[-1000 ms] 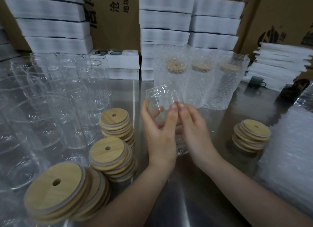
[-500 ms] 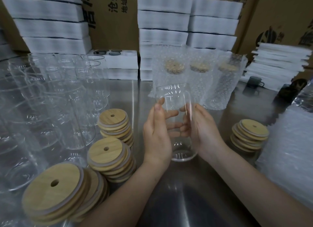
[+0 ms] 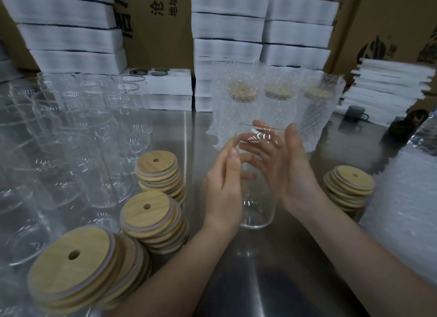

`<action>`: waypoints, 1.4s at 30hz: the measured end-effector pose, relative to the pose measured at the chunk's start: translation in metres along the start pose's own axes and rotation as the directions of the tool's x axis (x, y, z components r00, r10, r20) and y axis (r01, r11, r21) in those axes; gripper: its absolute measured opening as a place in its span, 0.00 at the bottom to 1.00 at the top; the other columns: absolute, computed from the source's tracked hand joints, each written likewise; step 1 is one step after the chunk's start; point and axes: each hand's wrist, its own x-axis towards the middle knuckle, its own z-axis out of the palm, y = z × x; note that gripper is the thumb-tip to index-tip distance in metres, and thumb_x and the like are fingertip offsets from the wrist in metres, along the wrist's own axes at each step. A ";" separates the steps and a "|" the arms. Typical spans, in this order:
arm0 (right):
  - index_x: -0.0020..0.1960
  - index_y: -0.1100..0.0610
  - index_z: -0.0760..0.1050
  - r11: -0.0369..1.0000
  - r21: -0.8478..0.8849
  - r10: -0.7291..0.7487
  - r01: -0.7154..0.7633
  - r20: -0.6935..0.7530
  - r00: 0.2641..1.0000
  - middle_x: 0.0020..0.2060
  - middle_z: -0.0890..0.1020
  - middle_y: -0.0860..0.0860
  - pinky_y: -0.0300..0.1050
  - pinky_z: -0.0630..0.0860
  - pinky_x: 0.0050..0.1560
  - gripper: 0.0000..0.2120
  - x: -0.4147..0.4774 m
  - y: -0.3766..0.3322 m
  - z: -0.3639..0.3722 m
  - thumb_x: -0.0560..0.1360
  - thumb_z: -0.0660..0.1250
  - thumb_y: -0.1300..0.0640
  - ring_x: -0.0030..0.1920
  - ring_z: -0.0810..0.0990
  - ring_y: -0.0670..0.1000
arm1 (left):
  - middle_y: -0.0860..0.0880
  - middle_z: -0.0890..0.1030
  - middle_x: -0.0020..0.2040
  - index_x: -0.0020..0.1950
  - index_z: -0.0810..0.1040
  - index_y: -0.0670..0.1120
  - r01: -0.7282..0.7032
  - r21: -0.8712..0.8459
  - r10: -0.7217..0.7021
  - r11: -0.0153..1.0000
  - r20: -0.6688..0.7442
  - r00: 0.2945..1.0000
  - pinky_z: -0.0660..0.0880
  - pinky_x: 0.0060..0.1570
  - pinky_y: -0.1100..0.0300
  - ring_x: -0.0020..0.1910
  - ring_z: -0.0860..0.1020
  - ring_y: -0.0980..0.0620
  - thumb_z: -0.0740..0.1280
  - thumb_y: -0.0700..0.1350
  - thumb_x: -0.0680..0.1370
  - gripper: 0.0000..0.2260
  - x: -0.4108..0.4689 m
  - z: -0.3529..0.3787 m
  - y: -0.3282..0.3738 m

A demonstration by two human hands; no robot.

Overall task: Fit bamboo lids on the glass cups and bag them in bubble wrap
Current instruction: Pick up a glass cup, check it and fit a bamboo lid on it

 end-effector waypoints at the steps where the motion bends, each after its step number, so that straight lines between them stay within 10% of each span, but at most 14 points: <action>1: 0.61 0.55 0.75 1.000 -0.006 -0.008 0.008 0.015 1.000 0.52 0.82 0.55 0.52 0.75 0.61 0.44 0.000 -0.001 0.000 0.56 0.73 0.26 0.55 0.81 0.52 | 0.49 0.84 0.50 0.67 0.74 0.54 -0.048 0.055 0.047 0.997 0.011 0.999 0.80 0.46 0.46 0.46 0.83 0.47 0.57 0.61 0.76 0.23 -0.001 -0.001 0.000; 7: 0.59 0.56 0.75 0.997 -0.032 -0.064 0.066 0.066 0.996 0.49 0.83 0.55 0.49 0.78 0.55 0.44 -0.001 -0.007 -0.003 0.51 0.79 0.31 0.52 0.82 0.53 | 0.58 0.78 0.57 0.74 0.62 0.53 -0.178 0.341 0.159 0.923 0.083 0.984 0.80 0.48 0.58 0.51 0.80 0.59 0.69 0.63 0.67 0.39 -0.008 0.002 0.007; 12: 0.59 0.55 0.76 0.969 -0.193 -0.150 0.153 0.034 0.988 0.51 0.83 0.52 0.53 0.78 0.56 0.23 -0.004 -0.007 -0.006 0.65 0.76 0.56 0.56 0.82 0.53 | 0.56 0.75 0.62 0.74 0.53 0.60 -0.258 0.590 0.244 0.765 0.105 0.964 0.79 0.48 0.54 0.51 0.77 0.58 0.67 0.66 0.64 0.42 -0.009 -0.002 0.014; 21: 0.59 0.56 0.76 0.943 -0.294 -0.208 0.156 -0.154 0.966 0.55 0.79 0.52 0.55 0.79 0.59 0.27 -0.016 -0.010 0.010 0.63 0.79 0.54 0.52 0.81 0.48 | 0.41 0.77 0.62 0.73 0.57 0.50 -0.379 0.855 0.477 0.354 0.183 0.860 0.76 0.49 0.49 0.54 0.79 0.42 0.77 0.56 0.66 0.42 0.002 -0.006 0.008; 27: 0.51 0.54 0.77 0.942 -0.318 -0.202 0.107 -0.282 0.938 0.49 0.81 0.53 0.51 0.82 0.47 0.07 -0.012 -0.005 0.007 0.74 0.72 0.58 0.50 0.83 0.53 | 0.46 0.77 0.65 0.71 0.60 0.52 -0.372 0.913 0.478 0.166 0.256 0.841 0.73 0.56 0.46 0.58 0.78 0.43 0.77 0.54 0.67 0.39 0.000 -0.007 0.003; 42: 0.48 0.59 0.75 0.981 0.113 0.190 -0.157 -0.397 0.898 0.39 0.82 0.55 0.45 0.80 0.39 0.02 -0.002 -0.018 -0.007 0.75 0.66 0.62 0.36 0.83 0.52 | 0.47 0.78 0.64 0.71 0.64 0.52 -0.436 0.900 0.579 0.004 0.354 0.735 0.68 0.65 0.38 0.65 0.76 0.43 0.71 0.41 0.69 0.32 -0.004 -0.002 -0.006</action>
